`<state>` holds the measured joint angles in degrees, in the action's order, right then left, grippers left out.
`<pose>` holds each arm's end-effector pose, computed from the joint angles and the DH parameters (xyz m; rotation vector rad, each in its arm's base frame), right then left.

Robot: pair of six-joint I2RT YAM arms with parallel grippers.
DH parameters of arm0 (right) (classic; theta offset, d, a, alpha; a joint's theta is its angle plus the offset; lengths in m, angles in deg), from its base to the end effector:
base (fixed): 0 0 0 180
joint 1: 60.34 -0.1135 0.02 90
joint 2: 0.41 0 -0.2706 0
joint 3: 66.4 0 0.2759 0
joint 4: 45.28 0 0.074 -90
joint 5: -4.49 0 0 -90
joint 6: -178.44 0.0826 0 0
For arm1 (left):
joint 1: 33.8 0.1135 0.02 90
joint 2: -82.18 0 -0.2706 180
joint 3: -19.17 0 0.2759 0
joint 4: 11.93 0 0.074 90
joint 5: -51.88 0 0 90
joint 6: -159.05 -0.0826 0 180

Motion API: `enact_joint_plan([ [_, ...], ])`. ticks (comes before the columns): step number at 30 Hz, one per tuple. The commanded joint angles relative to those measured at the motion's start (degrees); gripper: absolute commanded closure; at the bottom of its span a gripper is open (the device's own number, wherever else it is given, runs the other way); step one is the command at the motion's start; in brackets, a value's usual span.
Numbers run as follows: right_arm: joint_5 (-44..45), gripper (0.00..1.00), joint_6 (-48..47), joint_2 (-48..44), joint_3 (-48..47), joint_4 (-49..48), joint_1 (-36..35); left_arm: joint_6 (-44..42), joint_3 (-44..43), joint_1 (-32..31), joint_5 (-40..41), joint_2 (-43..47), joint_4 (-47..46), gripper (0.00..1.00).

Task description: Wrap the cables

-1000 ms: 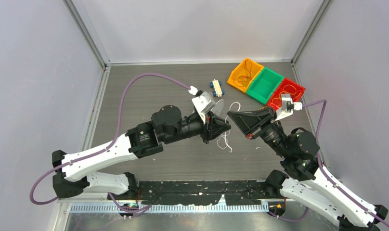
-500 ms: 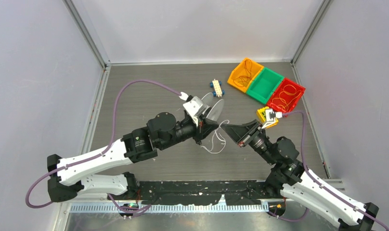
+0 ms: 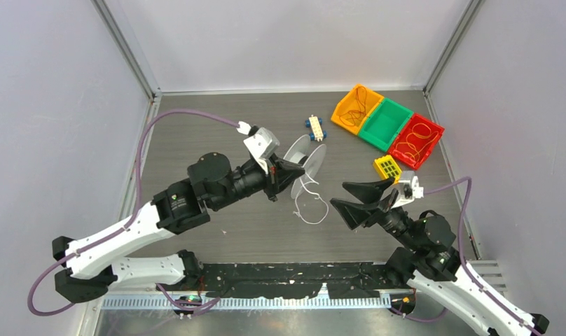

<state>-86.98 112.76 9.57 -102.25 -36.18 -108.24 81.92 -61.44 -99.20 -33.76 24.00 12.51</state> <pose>0.1001 0.1139 0.3260 -0.3005 1.3247 1.0913 0.1259 -0.2598 0.4432 0.6953 1.5499 -0.9843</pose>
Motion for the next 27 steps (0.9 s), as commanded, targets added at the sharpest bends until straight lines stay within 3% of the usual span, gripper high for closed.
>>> enact_joint_plan([
  [1, -8.8, 0.22, -11.4, 3.2, 4.1, -10.2, 0.1, 1.2, -4.0, 1.1, -6.8, 1.6, 2.2, 1.00],
  [6, -18.1, 0.18, -8.3, 14.4, 7.1, -26.0, 0.0, 3.0, -4.2, 1.0, -8.5, 2.7, 2.0, 1.00],
  [12, -15.5, 0.18, -5.8, 28.7, 11.2, -41.7, -2.2, 4.1, -3.6, 2.2, -8.9, 3.7, 1.4, 1.00],
  [19, -12.5, 0.24, -5.3, 40.8, 9.8, -45.1, -6.5, 5.9, -1.7, 3.1, -10.1, 4.4, -1.1, 1.00],
  [21, -11.7, 0.32, -4.3, 43.0, 10.6, -47.2, -6.7, 6.2, -1.4, 3.5, -10.1, 4.6, -1.4, 1.00],
  [23, -8.7, 0.47, -3.7, 43.4, 11.2, -45.9, -6.8, 6.2, -1.1, 4.2, -10.1, 4.9, -1.1, 1.00],
  [25, 1.4, 0.83, -3.7, 40.6, 9.8, -36.7, -6.7, 3.4, -2.1, 5.0, -7.7, 4.8, 3.4, 1.00],
  [27, 11.5, 0.93, -3.1, 33.2, 5.8, -21.5, -6.2, 0.4, -2.3, 4.9, 0.3, 4.5, 9.6, 1.00],
])
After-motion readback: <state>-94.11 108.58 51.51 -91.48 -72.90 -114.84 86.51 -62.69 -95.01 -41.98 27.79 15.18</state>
